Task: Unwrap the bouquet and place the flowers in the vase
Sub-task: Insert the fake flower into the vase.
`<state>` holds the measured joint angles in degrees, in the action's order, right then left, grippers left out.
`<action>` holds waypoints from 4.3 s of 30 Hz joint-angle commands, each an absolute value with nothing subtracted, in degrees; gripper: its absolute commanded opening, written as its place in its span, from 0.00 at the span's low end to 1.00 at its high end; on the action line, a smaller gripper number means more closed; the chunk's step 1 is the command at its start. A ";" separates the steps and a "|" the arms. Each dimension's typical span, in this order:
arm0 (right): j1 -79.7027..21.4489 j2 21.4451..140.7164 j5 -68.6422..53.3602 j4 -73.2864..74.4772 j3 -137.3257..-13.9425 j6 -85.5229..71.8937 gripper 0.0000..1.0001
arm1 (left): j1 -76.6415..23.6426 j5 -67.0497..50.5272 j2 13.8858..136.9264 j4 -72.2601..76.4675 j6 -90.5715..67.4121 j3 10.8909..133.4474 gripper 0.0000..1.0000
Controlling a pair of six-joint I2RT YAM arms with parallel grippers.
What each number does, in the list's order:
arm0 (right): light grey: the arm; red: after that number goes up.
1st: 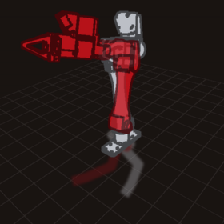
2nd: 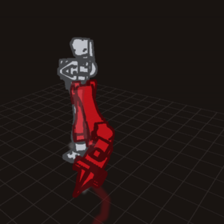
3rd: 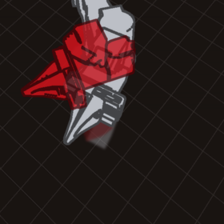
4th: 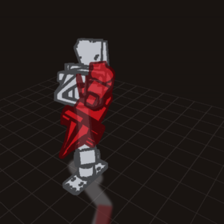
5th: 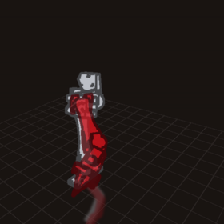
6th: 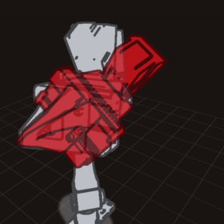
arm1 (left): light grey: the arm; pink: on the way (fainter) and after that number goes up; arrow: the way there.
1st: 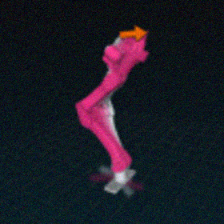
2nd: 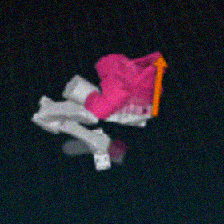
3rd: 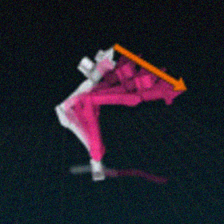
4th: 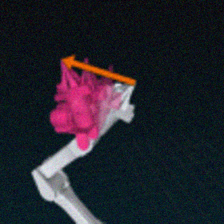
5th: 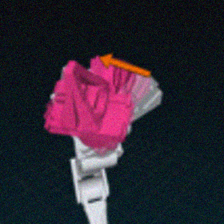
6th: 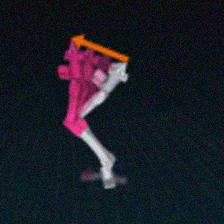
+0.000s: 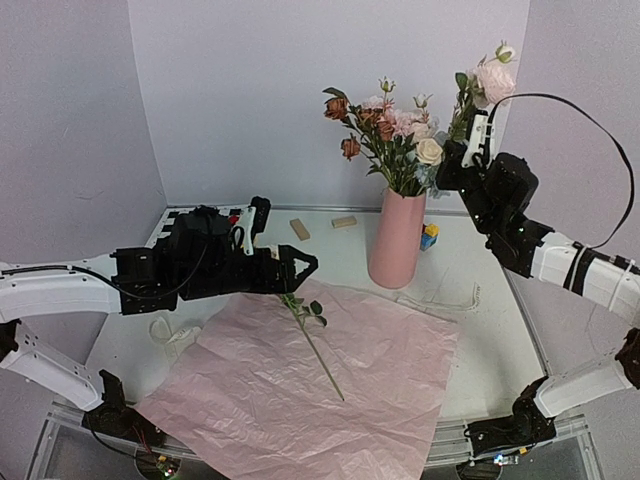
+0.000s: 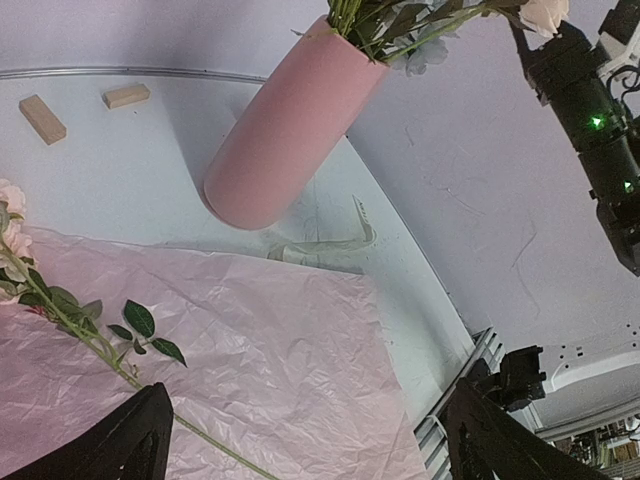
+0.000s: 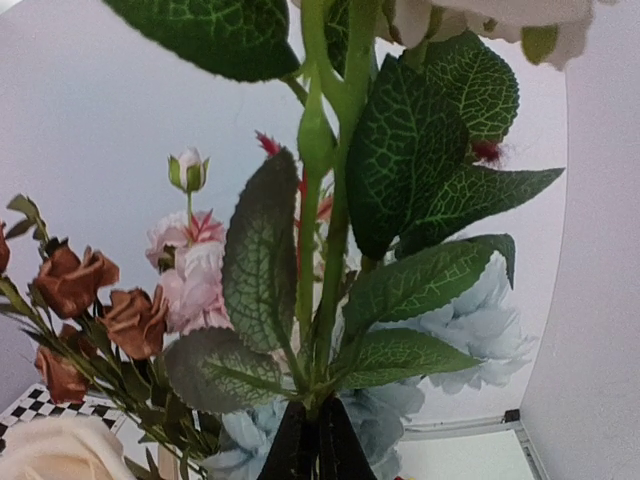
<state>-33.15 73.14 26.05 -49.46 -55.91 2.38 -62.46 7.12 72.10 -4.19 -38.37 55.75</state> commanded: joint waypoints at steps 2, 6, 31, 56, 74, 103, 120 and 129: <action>-32.98 73.20 25.63 -49.60 -52.78 -0.75 0.06 | -62.58 6.47 72.70 -3.43 -37.61 58.68 0.96; -33.00 74.98 25.75 -46.44 -51.82 -2.77 0.26 | -62.58 6.54 72.44 -3.41 -38.22 58.25 0.96; -29.58 67.70 23.87 -30.09 -62.77 -6.49 0.88 | -62.58 7.84 69.59 -3.78 -41.15 55.81 0.95; -20.80 74.46 17.47 -21.01 -75.58 -32.08 0.72 | -62.58 7.68 69.51 -3.78 -42.07 55.10 0.95; -20.76 76.93 1.33 -23.20 -75.34 -19.57 0.04 | -62.58 7.72 71.03 -3.78 -41.68 55.56 0.95; -21.58 76.70 1.33 -17.75 -68.30 -10.84 0.27 | -62.58 10.59 75.34 -5.91 -43.95 56.96 0.95; -21.57 55.53 -6.80 -11.18 -52.45 -19.73 0.89 | -60.36 20.79 74.25 -11.95 -60.94 50.58 0.85; -21.53 47.42 -17.04 -6.38 -39.93 -25.94 0.83 | -58.64 14.42 82.63 -11.79 -65.70 51.81 0.81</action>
